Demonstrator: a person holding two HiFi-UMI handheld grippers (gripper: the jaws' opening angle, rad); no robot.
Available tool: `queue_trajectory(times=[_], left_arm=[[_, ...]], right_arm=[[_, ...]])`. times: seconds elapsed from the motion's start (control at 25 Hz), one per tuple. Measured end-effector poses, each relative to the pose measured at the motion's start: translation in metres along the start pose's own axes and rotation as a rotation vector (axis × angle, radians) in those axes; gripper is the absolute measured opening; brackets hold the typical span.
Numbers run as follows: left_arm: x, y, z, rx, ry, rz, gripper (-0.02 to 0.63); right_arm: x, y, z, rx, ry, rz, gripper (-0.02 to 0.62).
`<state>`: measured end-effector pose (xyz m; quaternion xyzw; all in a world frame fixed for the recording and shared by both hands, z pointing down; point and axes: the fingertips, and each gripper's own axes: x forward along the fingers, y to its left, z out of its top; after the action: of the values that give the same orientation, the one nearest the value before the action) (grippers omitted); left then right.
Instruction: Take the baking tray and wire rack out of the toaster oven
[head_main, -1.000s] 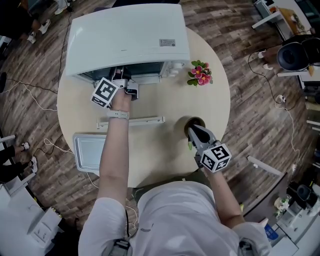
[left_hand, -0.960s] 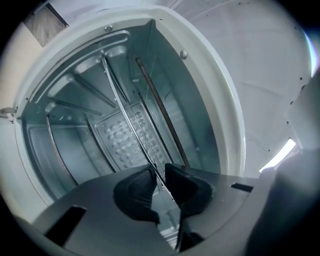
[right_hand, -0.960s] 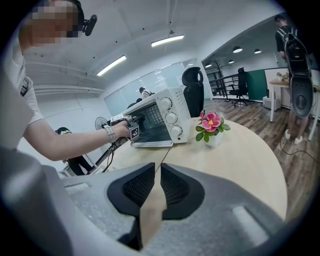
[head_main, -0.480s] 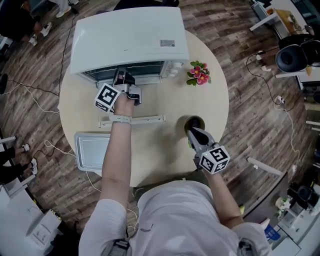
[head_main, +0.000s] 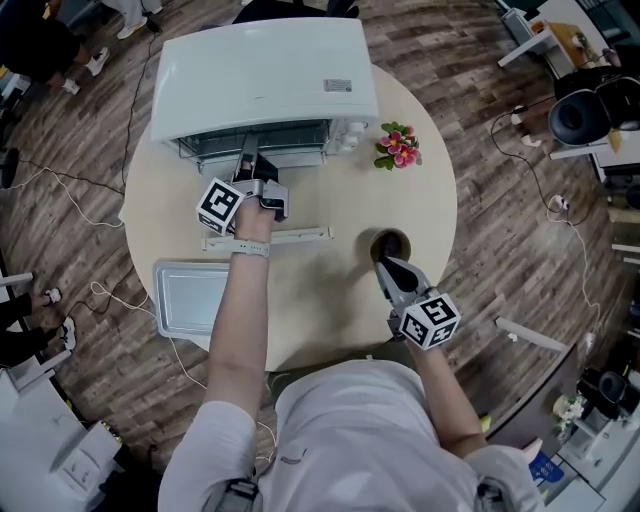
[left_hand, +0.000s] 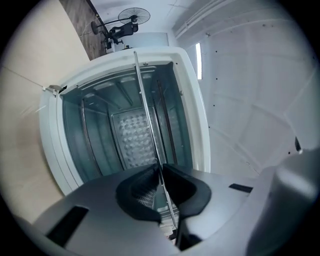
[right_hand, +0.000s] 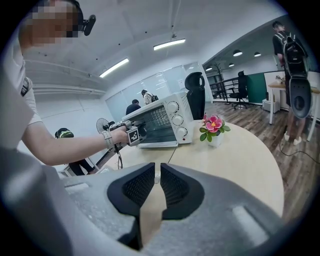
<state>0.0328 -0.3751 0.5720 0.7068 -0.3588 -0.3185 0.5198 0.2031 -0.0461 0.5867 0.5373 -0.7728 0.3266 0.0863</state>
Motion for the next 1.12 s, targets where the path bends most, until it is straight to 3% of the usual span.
queue_trajectory(times=[0.8, 1.04, 1.12], left_arm=[[-0.073, 0.001, -0.027, -0.177, -0.02, -0.014, 0.009], [-0.094, -0.011, -0.038, -0.276, -0.02, -0.056, 0.003], [-0.108, 0.0, -0.042, -0.259, -0.005, -0.028, 0.002]], right_arm=[[-0.028, 0.032, -0.025, -0.007, -0.021, 0.001, 0.035], [-0.038, 0.044, -0.035, -0.01, -0.026, -0.002, 0.035], [-0.042, 0.048, -0.039, -0.011, -0.032, -0.001, 0.035]])
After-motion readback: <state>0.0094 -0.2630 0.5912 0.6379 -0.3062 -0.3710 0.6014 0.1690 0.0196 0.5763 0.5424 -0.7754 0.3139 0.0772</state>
